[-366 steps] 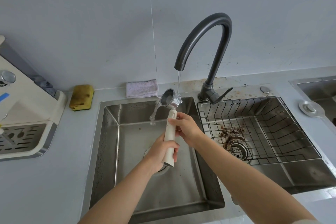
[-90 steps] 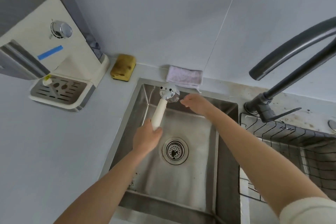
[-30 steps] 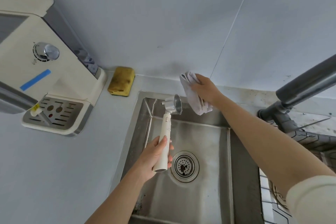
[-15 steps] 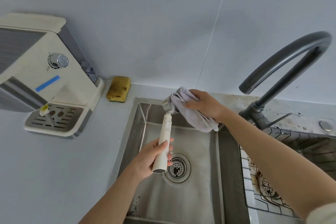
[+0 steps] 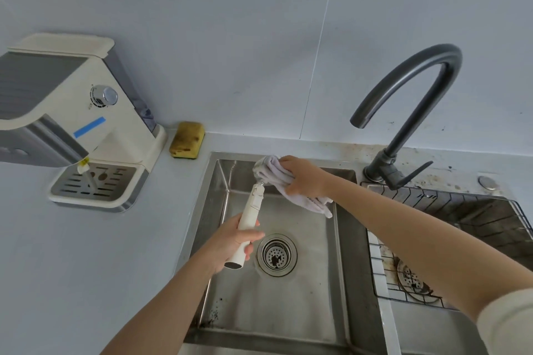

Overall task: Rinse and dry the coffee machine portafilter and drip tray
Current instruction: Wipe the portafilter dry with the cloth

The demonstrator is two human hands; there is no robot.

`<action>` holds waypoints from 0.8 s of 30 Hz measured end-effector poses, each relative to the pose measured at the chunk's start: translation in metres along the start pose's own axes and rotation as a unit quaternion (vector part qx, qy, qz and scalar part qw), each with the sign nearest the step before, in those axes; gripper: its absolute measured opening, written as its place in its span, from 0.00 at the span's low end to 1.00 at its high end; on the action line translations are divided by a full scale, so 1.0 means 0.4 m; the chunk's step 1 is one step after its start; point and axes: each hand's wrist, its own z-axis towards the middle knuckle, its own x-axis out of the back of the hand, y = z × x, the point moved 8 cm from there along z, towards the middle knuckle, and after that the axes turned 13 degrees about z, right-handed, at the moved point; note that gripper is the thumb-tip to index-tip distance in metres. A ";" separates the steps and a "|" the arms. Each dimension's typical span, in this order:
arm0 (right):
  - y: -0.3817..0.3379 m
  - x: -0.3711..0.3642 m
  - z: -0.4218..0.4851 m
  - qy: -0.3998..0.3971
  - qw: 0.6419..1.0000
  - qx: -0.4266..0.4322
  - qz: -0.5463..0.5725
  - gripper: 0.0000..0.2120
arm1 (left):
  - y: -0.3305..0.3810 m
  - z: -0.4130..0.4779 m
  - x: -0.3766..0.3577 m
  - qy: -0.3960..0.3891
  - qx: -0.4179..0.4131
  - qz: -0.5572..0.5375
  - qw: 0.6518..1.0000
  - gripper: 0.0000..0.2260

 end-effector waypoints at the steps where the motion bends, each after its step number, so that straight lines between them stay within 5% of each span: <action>1: 0.000 -0.003 -0.003 -0.010 0.999 0.013 -0.029 0.08 | -0.003 -0.003 0.003 0.001 0.000 0.006 1.000 0.09; 5: 0.011 -0.014 -0.009 -0.064 0.963 0.073 -0.253 0.14 | -0.013 -0.016 0.004 -0.013 -0.005 0.025 1.000 0.12; 8: 0.006 -0.016 -0.015 -0.092 0.886 0.110 -0.441 0.14 | -0.019 -0.020 -0.007 -0.032 -0.006 0.029 0.999 0.12; 12: -0.046 -0.011 -0.035 -0.056 0.740 0.243 -0.625 0.11 | -0.016 -0.023 -0.018 -0.069 -0.003 -0.009 0.998 0.11; 17: -0.067 -0.016 -0.063 -0.052 0.661 0.297 -0.688 0.11 | -0.008 -0.040 -0.007 -0.111 0.002 -0.015 0.994 0.10; 21: -0.092 -0.026 -0.073 -0.056 0.684 0.302 -0.662 0.14 | -0.008 -0.043 -0.005 -0.117 0.006 0.012 0.993 0.10; 24: -0.083 -0.023 -0.053 -0.041 0.768 0.228 -0.597 0.16 | -0.009 -0.035 0.003 -0.081 -0.003 0.020 0.997 0.11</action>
